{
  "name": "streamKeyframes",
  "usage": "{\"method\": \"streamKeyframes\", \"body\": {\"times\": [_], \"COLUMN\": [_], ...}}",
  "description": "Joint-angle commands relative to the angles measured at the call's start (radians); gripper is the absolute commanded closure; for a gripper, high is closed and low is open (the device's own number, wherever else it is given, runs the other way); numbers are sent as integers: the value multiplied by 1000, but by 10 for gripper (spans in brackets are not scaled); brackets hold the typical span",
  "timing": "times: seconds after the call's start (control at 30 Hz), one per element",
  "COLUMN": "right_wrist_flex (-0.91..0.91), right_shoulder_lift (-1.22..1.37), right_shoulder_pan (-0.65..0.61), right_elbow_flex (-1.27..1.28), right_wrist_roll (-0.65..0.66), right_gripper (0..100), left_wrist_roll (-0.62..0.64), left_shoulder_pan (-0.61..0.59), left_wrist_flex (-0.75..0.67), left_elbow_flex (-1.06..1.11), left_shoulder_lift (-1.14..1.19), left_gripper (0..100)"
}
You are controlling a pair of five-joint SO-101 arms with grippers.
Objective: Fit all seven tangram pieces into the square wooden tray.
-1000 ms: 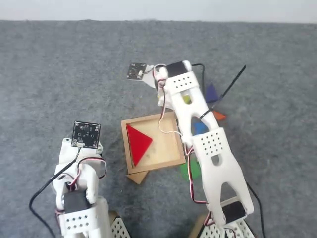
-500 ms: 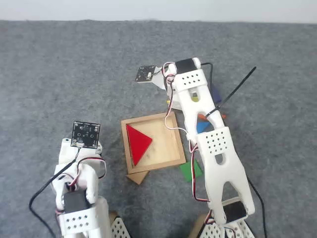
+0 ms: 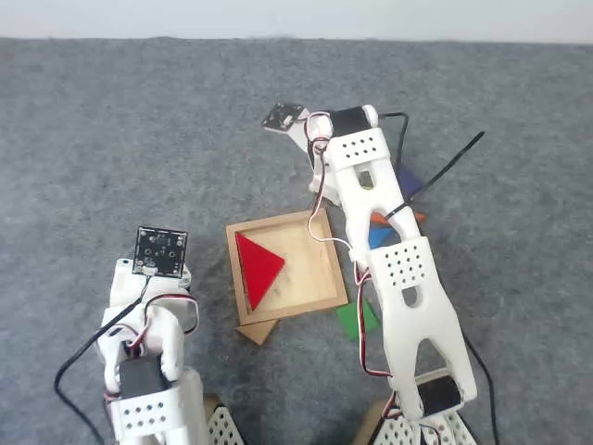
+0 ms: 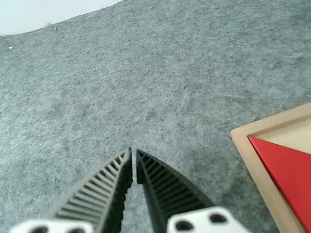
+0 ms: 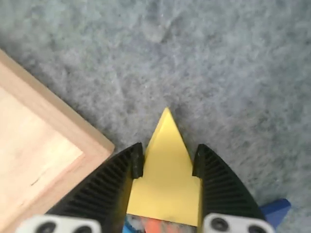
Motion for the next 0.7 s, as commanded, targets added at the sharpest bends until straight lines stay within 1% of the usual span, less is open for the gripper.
{"method": "streamKeyframes", "body": {"times": [0.0,0.13,0.23,0.27,0.37,0.57,0.67], "right_wrist_flex": [41,41,41,42,47,44,39], "right_shoulder_lift": [-35,-79,-125,-139,-189,-375,-446], "right_shoulder_pan": [-15,-25,-19,-16,-7,12,45], "right_elbow_flex": [-51,-52,-49,-48,25,451,574], "right_wrist_roll": [-25,-104,-103,-84,23,376,511], "right_gripper": [777,686,676,675,675,675,674], "left_wrist_roll": [-12,-12,-12,-12,-12,-12,-12], "left_shoulder_pan": [-2,-2,-2,-2,-2,-2,-2], "left_wrist_flex": [-14,-14,-14,-14,-14,-14,-14], "left_elbow_flex": [-12,-12,-12,-12,-12,-12,-12], "left_shoulder_lift": [-14,-14,-14,-14,-14,-14,-14], "left_gripper": [985,985,985,985,985,985,985]}}
